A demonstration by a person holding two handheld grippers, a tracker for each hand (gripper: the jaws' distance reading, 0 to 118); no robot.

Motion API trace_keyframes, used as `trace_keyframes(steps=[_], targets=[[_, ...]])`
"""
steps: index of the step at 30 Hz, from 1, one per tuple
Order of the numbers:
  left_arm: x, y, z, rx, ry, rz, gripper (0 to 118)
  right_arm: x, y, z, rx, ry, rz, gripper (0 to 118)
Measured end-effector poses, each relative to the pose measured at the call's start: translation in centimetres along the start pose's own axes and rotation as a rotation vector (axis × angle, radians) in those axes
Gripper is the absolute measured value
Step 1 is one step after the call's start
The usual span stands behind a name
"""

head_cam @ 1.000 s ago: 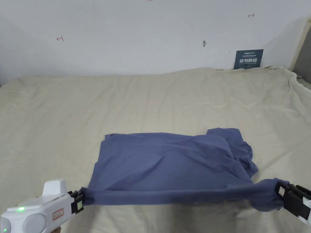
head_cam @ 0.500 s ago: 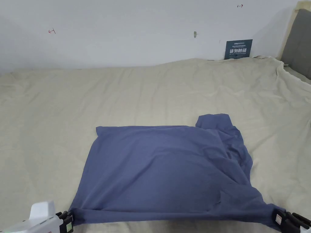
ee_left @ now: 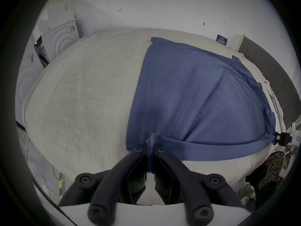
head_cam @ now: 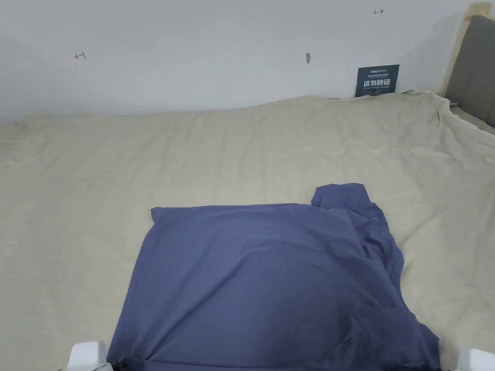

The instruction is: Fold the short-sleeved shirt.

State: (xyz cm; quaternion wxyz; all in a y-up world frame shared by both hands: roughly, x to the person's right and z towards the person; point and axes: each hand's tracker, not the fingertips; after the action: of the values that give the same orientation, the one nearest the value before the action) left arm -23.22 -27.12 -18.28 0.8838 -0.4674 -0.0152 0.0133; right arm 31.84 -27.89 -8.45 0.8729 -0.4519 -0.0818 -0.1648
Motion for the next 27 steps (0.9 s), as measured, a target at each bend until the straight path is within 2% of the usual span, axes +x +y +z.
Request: trace_keyframes(steps=[2, 3, 6, 7, 8, 14, 20, 21, 24, 26, 27], targets=[[0.1, 0.4, 0.2, -0.019, -0.006, 0.012, 17, 0.0, 0.1, 0.2, 0.003, -0.011, 0.026, 6], [0.1, 0.6, 0.3, -0.025, -0.012, 0.017, 25, -0.1, 0.3, 0.4, 0.004, -0.018, 0.038, 15], [0.3, 1.7, 1.4, -0.033, 0.003, 0.044, 80, -1.3, 1.2, 2.2, 0.047, -0.051, 0.079, 77], [0.4, 2.3, 2.1, -0.017, 0.004, 0.053, 97, -1.5, 1.8, 3.1, 0.096, -0.052, 0.092, 92], [0.6, 3.0, 3.1, 0.035, -0.01, 0.056, 104, -1.8, 2.5, 4.1, 0.138, -0.045, 0.103, 93], [2.1, 7.7, 9.3, 0.289, -0.028, 0.043, 104, -4.9, 7.0, 10.1, 0.382, 0.001, 0.157, 93], [4.3, 10.3, 13.2, 0.533, 0.033, 0.0, 101, -8.6, 9.0, 14.0, 0.594, -0.016, 0.256, 91], [4.7, 10.4, 13.5, 0.562, 0.05, -0.011, 96, -9.0, 9.0, 14.3, 0.616, -0.021, 0.271, 88], [5.5, 10.4, 14.0, 0.619, 0.04, -0.04, 71, -9.7, 9.2, 14.4, 0.657, -0.024, 0.299, 73], [5.8, 10.3, 14.2, 0.631, 0.012, -0.052, 40, -10.2, 9.1, 14.3, 0.673, -0.007, 0.306, 52], [5.9, 10.2, 14.1, 0.633, 0.0, -0.056, 28, -10.4, 9.1, 14.3, 0.678, -0.003, 0.305, 47]])
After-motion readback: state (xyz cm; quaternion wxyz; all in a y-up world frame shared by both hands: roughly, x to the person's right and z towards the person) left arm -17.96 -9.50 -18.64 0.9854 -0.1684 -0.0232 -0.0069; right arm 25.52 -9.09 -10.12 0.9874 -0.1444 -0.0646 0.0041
